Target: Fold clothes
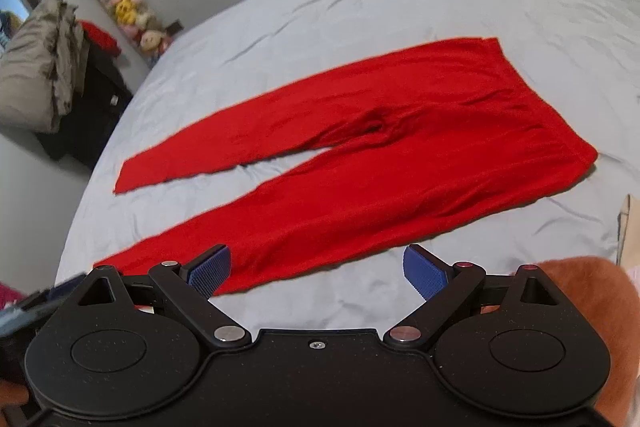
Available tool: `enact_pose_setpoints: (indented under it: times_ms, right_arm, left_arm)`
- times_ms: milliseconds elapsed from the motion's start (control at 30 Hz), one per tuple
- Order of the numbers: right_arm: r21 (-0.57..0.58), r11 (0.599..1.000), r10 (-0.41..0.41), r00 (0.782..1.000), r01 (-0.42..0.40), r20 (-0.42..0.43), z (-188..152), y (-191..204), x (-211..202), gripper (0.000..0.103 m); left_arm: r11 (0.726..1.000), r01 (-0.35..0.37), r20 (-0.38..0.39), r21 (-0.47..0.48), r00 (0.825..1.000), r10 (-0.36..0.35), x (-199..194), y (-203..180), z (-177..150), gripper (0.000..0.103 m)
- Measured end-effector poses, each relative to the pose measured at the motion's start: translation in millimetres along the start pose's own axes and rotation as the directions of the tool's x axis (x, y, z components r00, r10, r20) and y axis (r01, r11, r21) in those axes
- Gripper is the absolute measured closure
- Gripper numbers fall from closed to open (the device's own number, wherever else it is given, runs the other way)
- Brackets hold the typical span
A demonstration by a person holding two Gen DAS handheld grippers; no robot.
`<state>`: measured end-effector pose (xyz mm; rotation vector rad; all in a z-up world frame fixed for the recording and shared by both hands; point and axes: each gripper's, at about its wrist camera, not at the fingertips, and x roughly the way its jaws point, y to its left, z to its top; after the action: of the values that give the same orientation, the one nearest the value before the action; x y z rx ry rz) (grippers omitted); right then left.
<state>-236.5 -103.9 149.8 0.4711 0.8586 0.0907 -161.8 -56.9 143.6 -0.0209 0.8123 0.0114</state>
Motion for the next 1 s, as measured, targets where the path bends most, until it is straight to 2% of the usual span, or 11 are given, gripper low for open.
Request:
enact_pose_setpoints:
  times_ms: [100, 200, 300, 333, 467, 633, 733, 1000]
  right_arm:
    - [-0.028, 0.999, -0.018, 1.0, 0.018, -0.012, -7.2, 10.2, 8.1, 0.011]
    - [-0.084, 0.996, -0.03, 0.999, 0.029, -0.017, -13.8, 19.2, 14.0, 0.011]
    - [-0.115, 0.993, -0.035, 0.999, 0.032, -0.023, -18.0, 23.1, 20.0, 0.011]
    - [-0.122, 0.992, -0.035, 0.999, 0.031, -0.028, -18.5, 23.8, 22.4, 0.011]
    - [-0.155, 0.986, -0.061, 0.997, 0.055, -0.038, -20.3, 24.5, 31.9, 0.011]
    - [-0.183, 0.979, -0.093, 0.995, 0.086, -0.029, -24.9, 20.6, 37.4, 0.011]
    - [-0.187, 0.979, -0.091, 0.995, 0.082, -0.038, -27.2, 18.1, 39.9, 0.011]
    - [-0.174, 0.983, -0.071, 0.996, 0.061, -0.05, -26.3, 15.4, 43.4, 0.011]
  left_arm:
    - [1.0, 0.002, -0.026, 0.02, 1.0, -0.001, 2.0, -2.5, -1.3, 0.028]
    - [1.0, -0.004, -0.045, 0.021, 0.999, 0.005, 5.3, -2.7, -4.0, 0.017]
    - [0.999, -0.009, -0.042, 0.044, 0.999, 0.011, 8.1, -4.9, -5.2, 0.013]
    - [0.999, -0.003, -0.044, 0.042, 0.999, 0.005, 9.3, -5.3, -5.1, 0.0]
    - [1.0, 0.021, -0.036, 0.017, 0.999, -0.021, 13.3, -5.6, -2.9, 0.0]
    - [0.999, -0.027, -0.049, 0.022, 0.998, 0.028, 21.7, -10.1, -1.7, 0.0]
    - [0.998, -0.06, -0.055, 0.012, 0.997, 0.06, 24.4, -13.2, -2.7, 0.001]
    - [0.996, -0.089, -0.076, 0.031, 0.993, 0.091, 28.6, -17.8, -3.1, 0.003]
